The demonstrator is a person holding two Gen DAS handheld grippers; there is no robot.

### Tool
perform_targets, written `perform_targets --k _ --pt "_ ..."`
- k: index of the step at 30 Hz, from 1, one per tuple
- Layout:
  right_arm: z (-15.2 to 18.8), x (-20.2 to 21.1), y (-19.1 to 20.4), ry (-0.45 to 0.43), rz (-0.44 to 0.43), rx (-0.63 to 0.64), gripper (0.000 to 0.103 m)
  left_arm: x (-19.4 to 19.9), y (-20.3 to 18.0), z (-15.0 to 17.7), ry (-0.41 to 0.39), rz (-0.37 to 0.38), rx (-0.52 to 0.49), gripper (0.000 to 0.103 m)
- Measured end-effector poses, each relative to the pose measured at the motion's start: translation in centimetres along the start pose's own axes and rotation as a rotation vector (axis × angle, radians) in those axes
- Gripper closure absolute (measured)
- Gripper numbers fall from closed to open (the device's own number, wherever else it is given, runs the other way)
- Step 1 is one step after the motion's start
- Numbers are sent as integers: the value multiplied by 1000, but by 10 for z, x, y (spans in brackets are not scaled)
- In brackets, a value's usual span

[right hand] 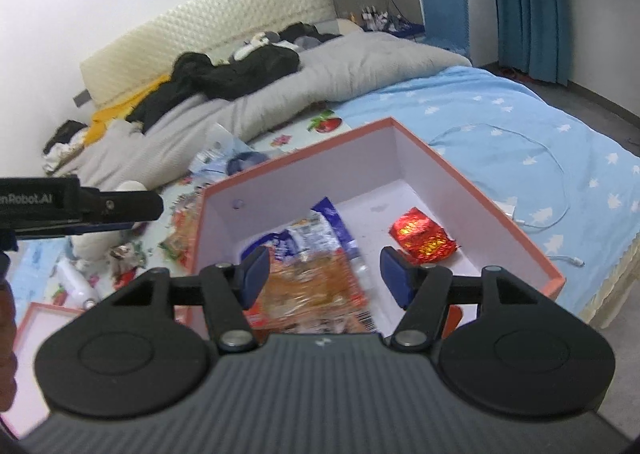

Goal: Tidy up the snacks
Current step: 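Open both tools to drop the two packets into the pink box, then move both open tools back toward the remaining snacks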

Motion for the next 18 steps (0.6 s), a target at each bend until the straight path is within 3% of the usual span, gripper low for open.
perform_targets --k 8,18 --pt "24 44 21 -35 -38 28 40 70 0 35 -82 -11 16 45" --pt "43 67 56 -59 -95 85 39 135 11 82 -141 -68 49 45"
Point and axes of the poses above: each gripper's, at about its wrist camera, not at the fingertips, and x roughly against the way its jaws point, y to its left, z to its underside, the point moved 2 cm from there along -x, roughly the way its jaws point, and after that the axes turned 2 degrees about -x, right-handed, at the moved point
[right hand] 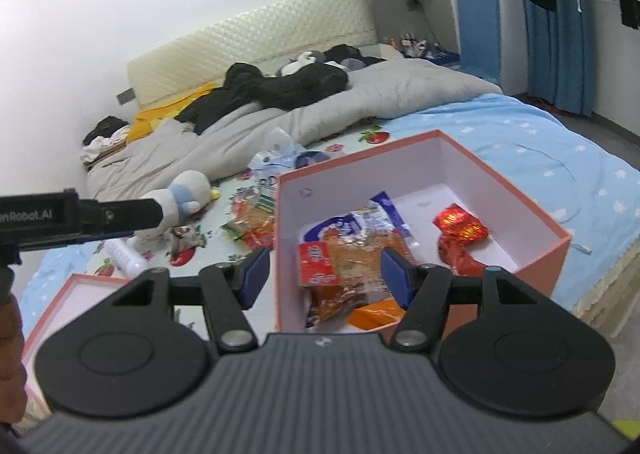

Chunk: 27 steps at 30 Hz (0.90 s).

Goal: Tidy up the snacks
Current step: 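Move both open tools back toward the remaining snacks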

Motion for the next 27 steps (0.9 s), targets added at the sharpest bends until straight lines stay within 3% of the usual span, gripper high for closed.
perform_targets --k 10,19,27 --pt "23 9 34 -19 -76 65 40 46 21 40 -46 -66 72 45" --pt "56 16 50 14 -121 124 40 57 49 82 -18 -133 168 45" --pt "67 6 68 37 -139 175 40 54 75 95 -11 -156 237 45"
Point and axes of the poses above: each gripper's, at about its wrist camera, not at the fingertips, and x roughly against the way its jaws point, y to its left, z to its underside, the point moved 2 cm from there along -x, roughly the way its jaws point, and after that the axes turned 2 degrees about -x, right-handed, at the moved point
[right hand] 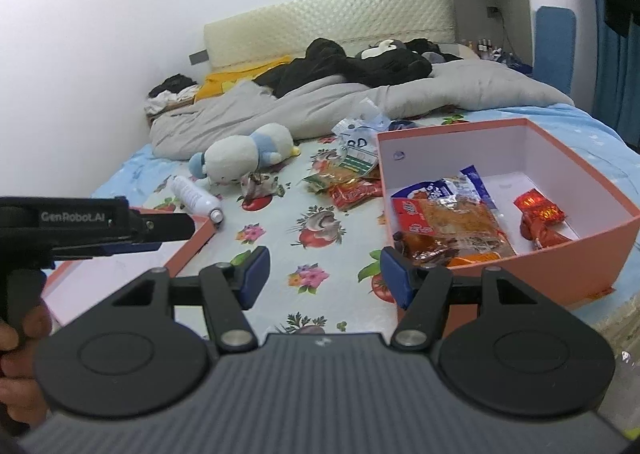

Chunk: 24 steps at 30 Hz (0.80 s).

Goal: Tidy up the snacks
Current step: 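Move both open tools back toward the remaining snacks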

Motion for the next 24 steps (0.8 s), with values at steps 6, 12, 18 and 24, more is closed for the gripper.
perform_targets --k 6,12,18,24 --pt "-6 -24 16 -9 6 92 40 -29 23 -11 11 8 46 45" --pt "-10 -71 29 -4 9 159 41 -78 52 -35 15 48 126 45" --pt "-12 -128 35 9 39 208 43 -139 83 -64 7 124 237 45" --pt "-18 -196 35 30 92 218 48 -216 100 -94 58 157 233 45"
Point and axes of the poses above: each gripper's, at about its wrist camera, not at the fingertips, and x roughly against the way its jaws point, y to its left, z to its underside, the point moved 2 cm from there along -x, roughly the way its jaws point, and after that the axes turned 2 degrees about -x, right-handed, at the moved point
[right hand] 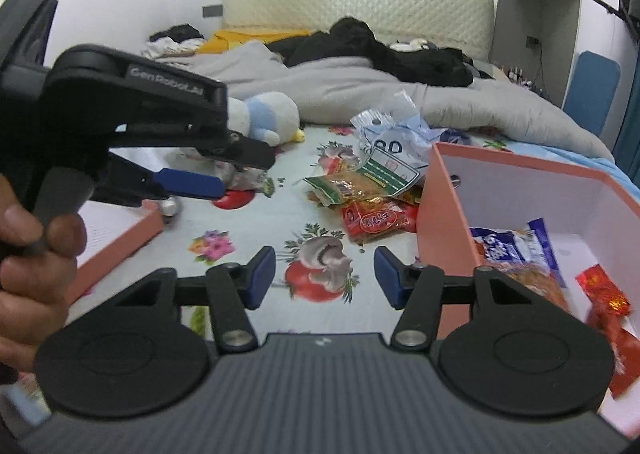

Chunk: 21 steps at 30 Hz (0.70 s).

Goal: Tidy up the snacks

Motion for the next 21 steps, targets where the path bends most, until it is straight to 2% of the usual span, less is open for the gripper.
perform_targets --k 2,3,11,15,18,21 --pt "-1 -30 6 20 68 36 50 -24 10 -11 12 10 6 45" --pt "-3 -45 5 34 70 17 55 -37 17 -17 28 12 19 45" --pt "-17 -138 -3 104 149 -8 59 -130 69 -53 148 79 142 47" --pt "-20 -166 -1 130 166 4 60 -157 74 -60 189 94 173 47" --pt "-20 -173 3 136 190 55 65 -173 73 -61 213 89 173 47" --pt "-21 -177 2 161 172 44 66 -180 75 -60 228 91 191 47"
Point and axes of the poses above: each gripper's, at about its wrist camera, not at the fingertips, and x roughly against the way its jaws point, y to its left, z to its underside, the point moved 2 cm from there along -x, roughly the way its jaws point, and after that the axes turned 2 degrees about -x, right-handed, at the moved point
